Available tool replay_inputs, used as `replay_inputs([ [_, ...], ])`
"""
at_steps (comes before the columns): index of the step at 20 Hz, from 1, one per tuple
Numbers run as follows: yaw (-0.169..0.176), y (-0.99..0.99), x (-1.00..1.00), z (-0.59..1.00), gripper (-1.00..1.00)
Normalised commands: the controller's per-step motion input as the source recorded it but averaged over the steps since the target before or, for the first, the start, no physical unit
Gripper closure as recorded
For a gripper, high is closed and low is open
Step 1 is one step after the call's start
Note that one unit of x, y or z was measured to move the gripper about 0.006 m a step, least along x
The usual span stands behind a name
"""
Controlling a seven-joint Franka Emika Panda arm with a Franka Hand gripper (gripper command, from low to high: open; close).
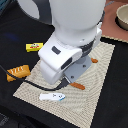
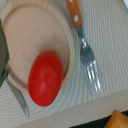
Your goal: Interact with the objects in diverse but meaningful ways.
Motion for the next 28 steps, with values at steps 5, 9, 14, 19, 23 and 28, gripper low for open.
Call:
replay_inputs([
  [5, -0.023, 0.71, -0.63, -0.09, -1.00],
  [9, -0.040, 0.69, -0.53, -0.19, -1.00],
  [14, -0.054, 0.65, -0.55, -0.27, -1.00],
  [19, -0.064, 0.48, -0.63, -0.29, -1.00],
  [23, -0.069, 0.28, -0.70, -0.26, -1.00],
  [28, -0.055, 0.13, -0.61, -0.29, -1.00],
])
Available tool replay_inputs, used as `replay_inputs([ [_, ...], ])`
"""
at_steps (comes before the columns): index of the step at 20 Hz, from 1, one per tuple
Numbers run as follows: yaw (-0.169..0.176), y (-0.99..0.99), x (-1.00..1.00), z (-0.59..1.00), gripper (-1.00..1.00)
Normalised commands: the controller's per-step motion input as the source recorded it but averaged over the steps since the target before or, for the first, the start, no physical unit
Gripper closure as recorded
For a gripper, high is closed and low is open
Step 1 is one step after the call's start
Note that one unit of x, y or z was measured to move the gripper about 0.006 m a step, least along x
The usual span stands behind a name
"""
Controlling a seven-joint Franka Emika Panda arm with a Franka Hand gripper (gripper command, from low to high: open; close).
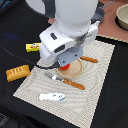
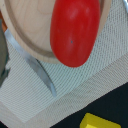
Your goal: Interact with the objects in diverse but meaningful ways.
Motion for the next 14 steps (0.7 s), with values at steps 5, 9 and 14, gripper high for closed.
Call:
replay_inputs([
  [5, -0.027, 0.26, -0.53, -0.30, -1.00],
  [9, -0.014, 0.33, -0.48, -0.34, -1.00],
  [14, -0.007, 0.38, -0.46, -0.32, -1.00],
])
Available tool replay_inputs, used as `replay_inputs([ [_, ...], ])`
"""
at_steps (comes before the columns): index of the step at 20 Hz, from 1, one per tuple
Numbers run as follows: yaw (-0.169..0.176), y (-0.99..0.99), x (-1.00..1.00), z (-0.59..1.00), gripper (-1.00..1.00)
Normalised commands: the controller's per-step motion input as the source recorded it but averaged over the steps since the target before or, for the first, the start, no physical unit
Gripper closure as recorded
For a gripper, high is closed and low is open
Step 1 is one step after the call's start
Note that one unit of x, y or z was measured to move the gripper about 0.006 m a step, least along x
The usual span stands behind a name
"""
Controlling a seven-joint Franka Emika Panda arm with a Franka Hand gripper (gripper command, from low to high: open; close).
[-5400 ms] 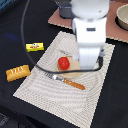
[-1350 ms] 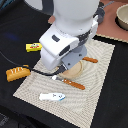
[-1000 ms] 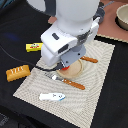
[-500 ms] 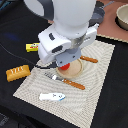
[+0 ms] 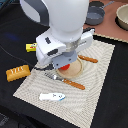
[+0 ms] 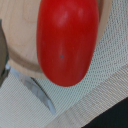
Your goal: Interact with the objects in diverse but meaningful ways.
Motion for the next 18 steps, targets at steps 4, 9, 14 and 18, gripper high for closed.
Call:
replay_inputs([
  [4, -0.026, 0.31, -0.22, -0.24, -1.00],
  [9, -0.045, 0.22, -0.01, -0.23, -1.00],
  [14, -0.037, 0.24, -0.04, -0.25, -1.00],
  [18, -0.034, 0.29, 0.00, -0.21, -1.00],
])
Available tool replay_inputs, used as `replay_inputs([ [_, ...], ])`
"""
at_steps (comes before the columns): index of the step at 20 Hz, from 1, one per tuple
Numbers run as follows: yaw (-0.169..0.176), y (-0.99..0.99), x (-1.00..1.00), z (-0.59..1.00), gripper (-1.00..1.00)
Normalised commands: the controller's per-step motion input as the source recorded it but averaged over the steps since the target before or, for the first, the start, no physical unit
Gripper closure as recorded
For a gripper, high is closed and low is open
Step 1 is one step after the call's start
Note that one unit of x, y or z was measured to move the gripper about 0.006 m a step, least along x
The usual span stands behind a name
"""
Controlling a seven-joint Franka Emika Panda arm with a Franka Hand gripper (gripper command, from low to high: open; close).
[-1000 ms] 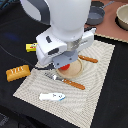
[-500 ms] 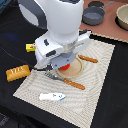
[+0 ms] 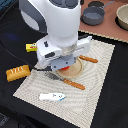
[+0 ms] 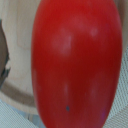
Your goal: Interact with the objects in diverse but meaningful ways.
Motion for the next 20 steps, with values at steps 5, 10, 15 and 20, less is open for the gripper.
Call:
replay_inputs([
  [5, -0.026, 0.32, -0.01, -0.14, 1.00],
  [10, -0.007, 0.53, -0.01, 0.31, 1.00],
  [15, 0.000, 0.49, -0.02, 0.22, 1.00],
  [20, 0.000, 0.51, -0.03, 0.02, 1.00],
])
